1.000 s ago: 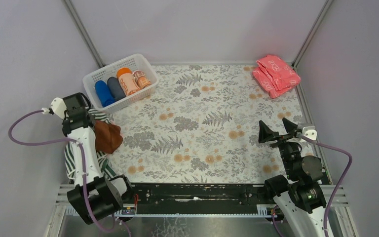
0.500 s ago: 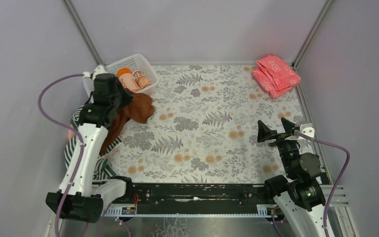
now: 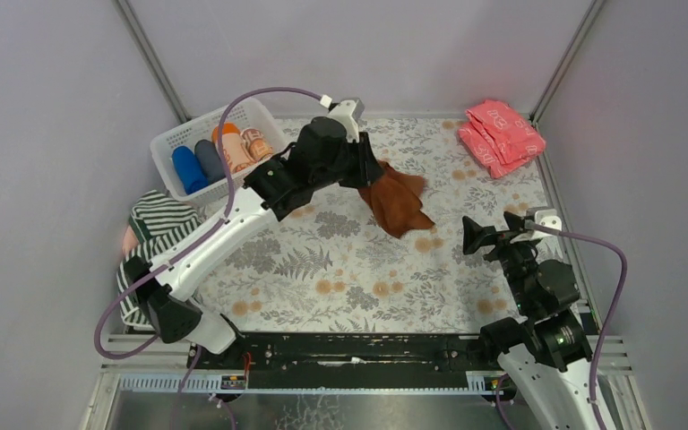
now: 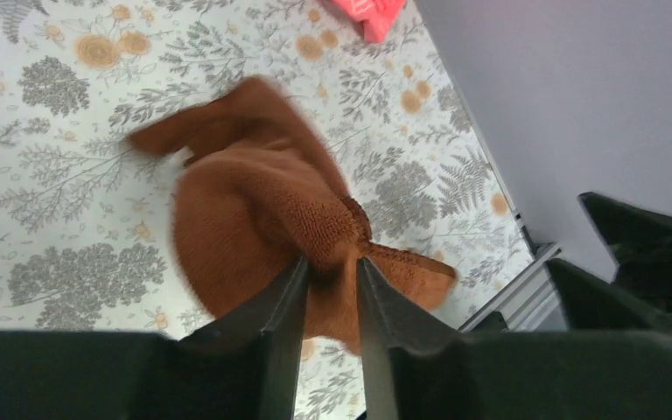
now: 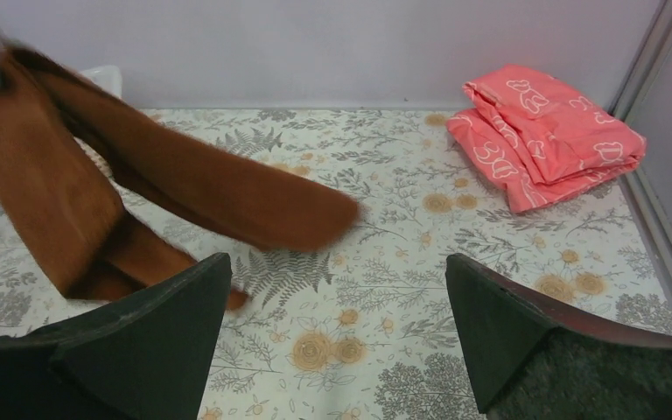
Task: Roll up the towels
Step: Place the towel at the center of the board.
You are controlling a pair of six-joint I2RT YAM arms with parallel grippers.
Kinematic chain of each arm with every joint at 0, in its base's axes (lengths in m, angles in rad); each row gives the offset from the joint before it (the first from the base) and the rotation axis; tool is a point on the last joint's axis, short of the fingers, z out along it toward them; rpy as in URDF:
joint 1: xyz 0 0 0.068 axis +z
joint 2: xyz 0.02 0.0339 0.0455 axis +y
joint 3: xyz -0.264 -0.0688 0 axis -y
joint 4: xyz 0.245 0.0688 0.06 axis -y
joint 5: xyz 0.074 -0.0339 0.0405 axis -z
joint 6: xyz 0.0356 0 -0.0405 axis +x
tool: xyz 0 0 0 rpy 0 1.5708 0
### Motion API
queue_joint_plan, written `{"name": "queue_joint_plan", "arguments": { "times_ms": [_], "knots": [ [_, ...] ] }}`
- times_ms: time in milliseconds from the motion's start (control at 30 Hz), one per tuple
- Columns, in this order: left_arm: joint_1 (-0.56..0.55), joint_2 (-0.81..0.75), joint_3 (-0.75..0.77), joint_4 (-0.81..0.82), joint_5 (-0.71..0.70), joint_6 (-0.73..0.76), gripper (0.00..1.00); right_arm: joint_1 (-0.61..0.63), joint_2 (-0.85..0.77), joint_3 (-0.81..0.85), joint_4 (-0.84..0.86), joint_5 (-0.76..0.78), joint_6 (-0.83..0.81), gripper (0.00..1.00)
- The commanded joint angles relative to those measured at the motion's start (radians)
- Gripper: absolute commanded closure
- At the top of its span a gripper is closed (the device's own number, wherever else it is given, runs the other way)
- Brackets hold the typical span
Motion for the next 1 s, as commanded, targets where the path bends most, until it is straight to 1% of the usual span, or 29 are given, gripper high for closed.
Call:
{"name": "queue_joint_plan", "arguments": {
  "times_ms": [0, 133, 200, 300, 400, 467, 567, 700, 833, 900, 967],
  "knots": [
    [-0.003, -0.060, -0.136, 0.094, -0.042, 0.057, 0.65, 0.008, 0.090, 0.100, -0.025, -0.053, 0.049, 0.01],
    [-0.003, -0.162, -0.334, 0.107, -0.169, 0.046, 0.46, 0.007, 0.185, 0.146, -0.067, -0.106, 0.094, 0.01],
    [-0.002, -0.203, -0.404, 0.104, -0.196, 0.042, 0.41, 0.007, 0.237, 0.156, -0.074, -0.109, 0.130, 0.01],
    [-0.002, -0.219, -0.470, 0.091, -0.145, 0.028, 0.38, 0.007, 0.317, 0.160, -0.089, -0.079, 0.169, 0.01],
    [-0.028, -0.188, -0.524, 0.116, -0.055, -0.009, 0.37, 0.006, 0.425, 0.150, -0.101, -0.021, 0.233, 0.01],
    [-0.080, -0.153, -0.557, 0.173, -0.017, -0.038, 0.37, 0.006, 0.498, 0.141, -0.104, -0.008, 0.268, 0.01],
    [-0.180, -0.066, -0.577, 0.283, -0.010, -0.064, 0.35, 0.006, 0.607, 0.134, -0.109, 0.017, 0.311, 0.01],
    [-0.276, 0.103, -0.515, 0.331, 0.003, -0.073, 0.35, 0.006, 0.692, 0.132, -0.115, 0.066, 0.334, 0.01],
    [-0.336, 0.248, -0.416, 0.340, 0.026, -0.058, 0.36, 0.006, 0.695, 0.108, -0.104, 0.120, 0.337, 0.01],
    [-0.350, 0.311, -0.380, 0.340, 0.028, -0.054, 0.40, 0.007, 0.683, 0.084, -0.088, 0.132, 0.348, 0.01],
    [-0.351, 0.364, -0.354, 0.331, 0.039, -0.048, 0.49, 0.007, 0.676, 0.063, -0.072, 0.117, 0.356, 0.01]
  ]
}}
